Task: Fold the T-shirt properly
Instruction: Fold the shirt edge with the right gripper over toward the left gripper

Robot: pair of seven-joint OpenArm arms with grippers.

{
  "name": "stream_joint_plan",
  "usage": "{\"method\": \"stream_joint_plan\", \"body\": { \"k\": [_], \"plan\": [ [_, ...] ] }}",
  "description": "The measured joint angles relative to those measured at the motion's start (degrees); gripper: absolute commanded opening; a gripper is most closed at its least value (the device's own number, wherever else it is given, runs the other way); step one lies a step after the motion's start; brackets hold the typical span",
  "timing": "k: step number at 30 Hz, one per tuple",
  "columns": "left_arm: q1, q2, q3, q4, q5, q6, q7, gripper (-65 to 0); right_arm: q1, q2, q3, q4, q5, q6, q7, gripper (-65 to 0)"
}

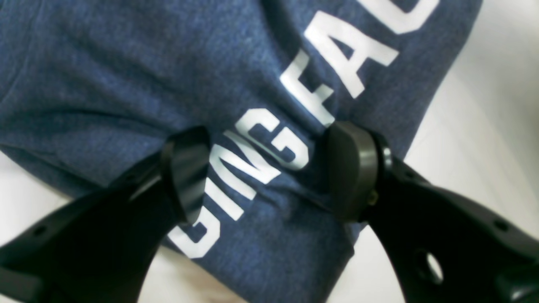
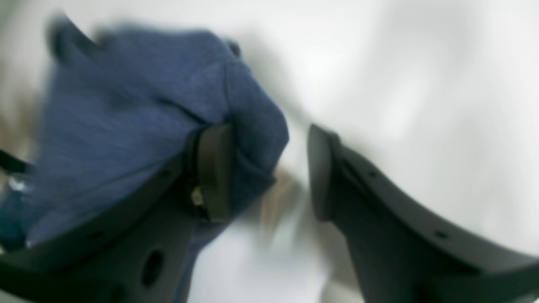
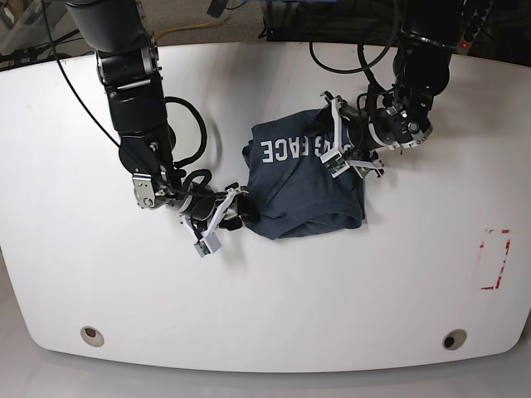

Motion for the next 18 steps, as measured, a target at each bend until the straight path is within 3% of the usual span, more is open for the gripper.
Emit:
{"method": "stream_joint_plan", "body": {
  "k": [4, 11, 18],
  "plan": [
    [0.0, -1.1, -0.1, 0.0, -0.1, 0.0, -0.6, -25.7, 0.5, -0.2, 1.8, 0.3, 0.6, -0.8, -0.7, -38.0],
    [-0.2, -1.4, -1.9, 0.0, -0.1, -0.2, 0.0, -25.7, 1.6, 2.5, 2.1, 8.2, 9.7, -0.8, -14.1, -38.0],
    [-0.2, -1.5, -2.1, 0.0, 0.0, -0.2, 0.3, -25.7, 2.1, 1.1, 1.7, 10.2, 13.9, -0.7, -19.0, -38.0]
  ]
}}
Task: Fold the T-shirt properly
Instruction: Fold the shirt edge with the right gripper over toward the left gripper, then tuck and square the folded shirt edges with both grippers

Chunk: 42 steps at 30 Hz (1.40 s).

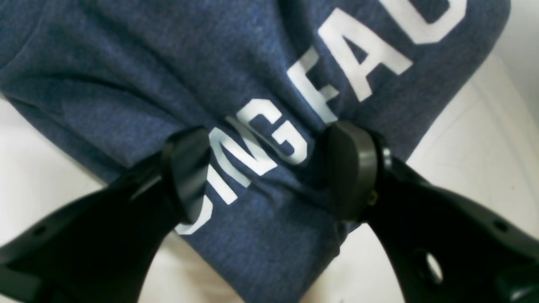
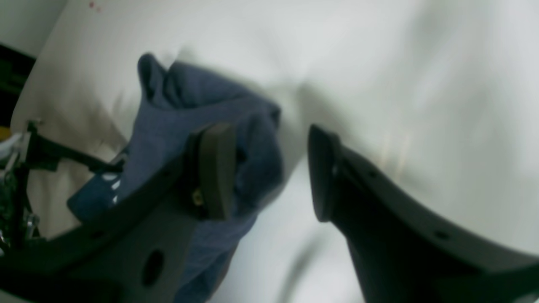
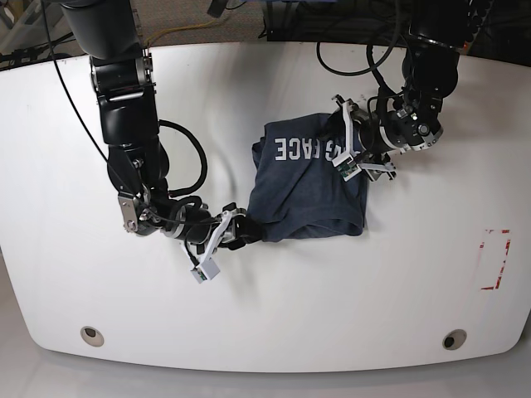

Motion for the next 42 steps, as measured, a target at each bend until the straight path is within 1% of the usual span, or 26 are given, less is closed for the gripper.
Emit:
{"method": "stream_joint_plan", "body": {
  "k": [3, 7, 8, 11, 12, 13, 17, 23, 29, 31, 32, 35, 37, 38, 39, 41, 42],
  "plan": [
    [0.1, 0.0, 0.0, 0.0, 0.0, 0.0, 0.0, -25.7, -0.3, -1.0, -1.4, -0.4, -0.2, -0.2, -0.5, -38.0],
    [0.1, 0.0, 0.0, 0.0, 0.0, 0.0, 0.0, -25.7, 0.1, -1.9, -3.3, -3.1, 0.0, 0.0, 0.6, -40.3],
    [0.1, 0.0, 0.0, 0.0, 0.0, 0.0, 0.0, -25.7, 0.2, -2.1, -3.4, -3.9, -0.2, 0.0, 1.4, -42.5],
    [0.2, 0.0, 0.0, 0.0, 0.0, 0.0, 0.0, -25.7, 0.3, -2.6, -3.4, -7.2, -0.4, -0.3, 5.5, -56.3],
    [0.2, 0.0, 0.0, 0.0, 0.0, 0.0, 0.0, -25.7, 0.5, -2.6, -3.7, -8.2, -0.3, -0.3, 6.7, -62.1],
    [0.3, 0.0, 0.0, 0.0, 0.0, 0.0, 0.0, -25.7, 0.7, -2.6, -4.5, -9.7, -0.1, -0.3, 8.6, -65.0],
    [0.6, 0.0, 0.0, 0.1, 0.0, 0.0, 0.0, -25.7, 2.3, -2.8, -5.3, -14.7, -0.3, 0.0, 11.8, -65.0],
    [1.5, 0.0, 0.0, 0.2, 0.0, 0.3, -1.2, -25.7, 2.8, -2.1, -5.1, -15.1, -0.2, 0.0, 16.2, -65.0],
    [2.1, 0.1, 0.0, 0.2, 0.0, 0.5, -1.6, -25.7, 4.7, -2.5, -5.1, -16.8, -0.2, 0.3, 18.1, -64.7],
    [2.3, 0.1, 0.0, 0.3, 0.0, 0.5, -1.7, -25.7, 5.7, -2.6, -5.1, -18.2, -0.2, 0.5, 18.6, -63.3],
    [2.4, 0.1, 0.0, 0.3, 0.0, 0.5, -1.7, -25.7, 6.1, -2.6, -5.2, -18.9, -0.2, 0.6, 19.2, -60.4],
    [2.8, 0.1, 0.0, 0.3, 0.0, 0.6, -2.1, -25.7, 7.9, -2.6, -5.2, -22.0, -0.2, 0.4, 21.1, -47.6],
    [2.9, 0.1, 0.0, 0.3, 0.0, 0.6, -2.2, -25.7, 9.0, -2.4, -5.3, -23.5, -0.5, 0.0, 21.0, -33.9],
    [2.9, 0.1, -0.1, 0.3, 0.0, 0.6, -2.2, -25.7, 9.4, -2.2, -5.3, -23.7, -0.6, 0.0, 21.0, -29.8],
    [2.9, 0.1, -0.1, 0.3, 0.0, 0.6, -2.1, -25.7, 9.6, -2.1, -5.3, -23.7, -0.6, 0.0, 21.0, -23.9],
    [2.9, 0.1, -0.1, 0.4, 0.0, 0.6, -2.2, -25.7, 10.0, -1.5, -5.3, -23.6, -0.5, 0.7, 21.5, -19.7],
    [2.9, 0.1, -0.1, 0.6, 0.0, 0.6, -2.0, -25.7, 10.1, -1.3, -5.3, -23.6, -0.4, 0.7, 21.6, -19.3]
  ]
}}
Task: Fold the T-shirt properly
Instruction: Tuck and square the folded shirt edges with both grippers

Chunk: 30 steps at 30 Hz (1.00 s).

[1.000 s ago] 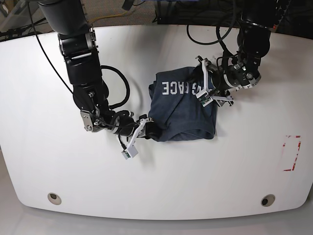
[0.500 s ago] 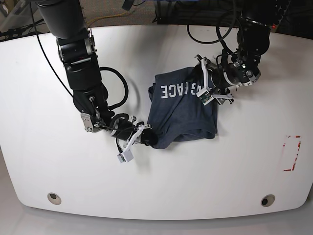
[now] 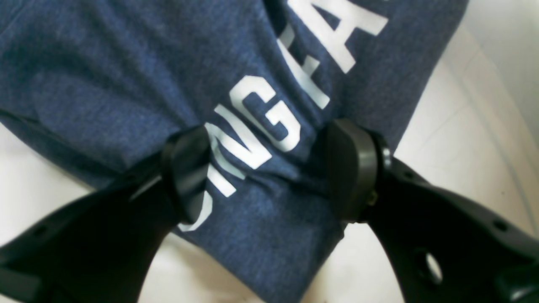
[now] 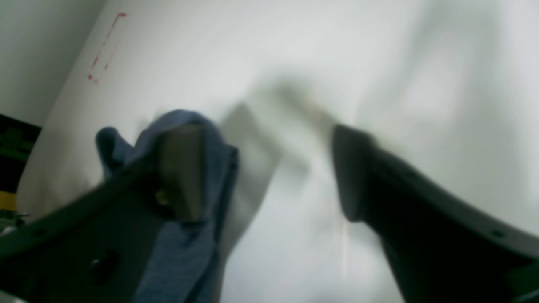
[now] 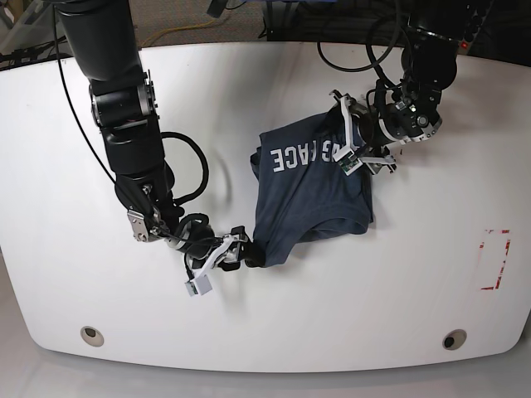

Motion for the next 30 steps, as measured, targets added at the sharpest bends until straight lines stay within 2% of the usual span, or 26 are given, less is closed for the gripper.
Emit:
{"method": "stream_joint_plan", "body": {
  "k": [3, 9, 14, 18, 21, 23, 26, 30],
  "plan": [
    [0.1, 0.0, 0.0, 1.2, 0.4, 0.0, 1.3, -25.7, -0.7, 0.6, 0.0, 2.2, -0.2, -0.7, -3.0, -19.3],
    [0.6, -0.1, 0.0, 4.7, 1.7, -0.2, 3.9, -25.7, -6.3, 2.8, 0.5, 16.6, 0.6, -1.1, -8.9, -19.0],
    [-0.9, 0.0, 0.1, 7.7, 2.0, -0.4, 4.4, -25.7, -10.9, 4.3, 0.3, 28.0, 0.9, -0.9, -13.8, -18.7],
    [-1.4, -0.1, -0.1, 8.8, 2.0, -0.4, 4.2, -25.7, -11.8, 5.9, 0.4, 32.8, 0.6, -0.7, -19.6, -19.0],
    [-1.0, 0.0, 0.0, 8.8, 2.0, -0.4, 4.3, -25.7, -11.5, 6.2, 0.8, 34.1, 0.4, 2.4, -23.8, -19.0],
    [-1.1, 0.0, 0.0, 8.8, 2.0, -0.4, 4.4, -25.7, -12.1, 5.7, 3.6, 35.2, 3.2, 4.8, -25.2, -19.0],
    [-1.6, 0.0, 0.0, 8.8, 2.0, -0.4, 4.4, -25.7, -13.0, 5.5, 6.3, 35.8, 7.6, 5.6, -26.1, -19.0],
    [-2.8, 0.1, -0.5, 8.9, 1.9, -0.5, 4.7, -25.7, -15.0, 6.2, 6.6, 36.0, 8.0, 5.3, -27.9, -19.0]
  ]
}}
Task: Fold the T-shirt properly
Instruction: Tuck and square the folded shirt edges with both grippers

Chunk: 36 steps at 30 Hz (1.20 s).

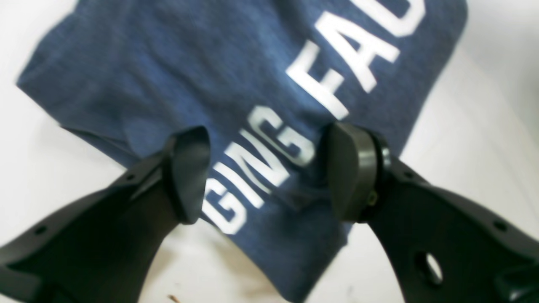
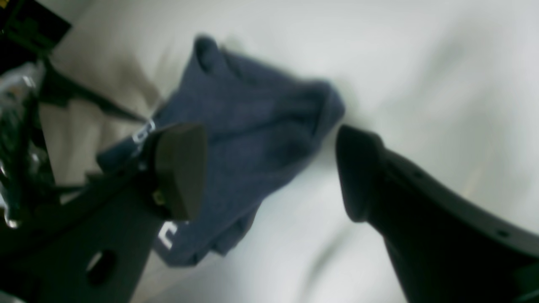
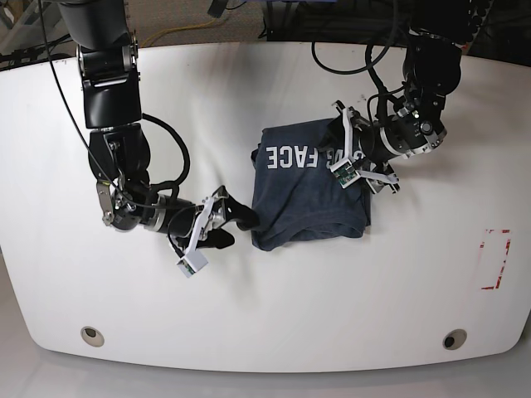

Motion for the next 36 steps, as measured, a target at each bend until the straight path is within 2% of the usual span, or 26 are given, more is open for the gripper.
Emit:
{"method": "stream_joint_plan", "body": {
  "k": [10, 14, 17, 21, 26, 33, 36],
  "plan": [
    [-3.0, 5.1, -9.7, 3.7, -0.2, -0.1, 0.4, -25.7, -8.6, -1.4, 0.0, 5.2, 0.4, 0.0, -2.2, -19.3],
    [-3.0, 4.8, -10.8, 3.8, -0.4, 0.1, 3.5, -25.7, -10.4, -3.5, 0.0, 5.7, 0.5, 0.0, -3.1, -25.2],
    [-2.5, 4.5, -10.7, 3.8, -4.5, 0.1, 4.1, -25.7, -11.5, -5.0, -0.1, 5.7, 0.3, 0.0, -3.3, -28.5],
    [-3.1, 5.3, -13.2, 3.7, -7.0, -0.5, 3.6, -25.7, -11.4, -6.3, -1.0, 5.7, 0.4, 0.0, -3.1, -29.2],
    [-5.5, 5.4, -16.1, -2.1, -4.2, 0.3, 4.1, -25.7, -9.6, -8.4, -2.2, 5.5, -0.2, 0.0, -3.2, -29.3],
    [-6.0, 6.3, -15.1, -6.5, -5.6, 0.1, 3.4, -25.7, -6.3, -10.9, -2.3, 0.7, 0.6, 0.1, -1.2, -29.3],
    [-6.7, 5.8, -13.4, -9.6, -5.0, 0.1, 3.4, -25.7, -6.6, -11.3, -2.3, -2.9, -3.1, 0.0, 1.1, -29.3]
  ]
}}
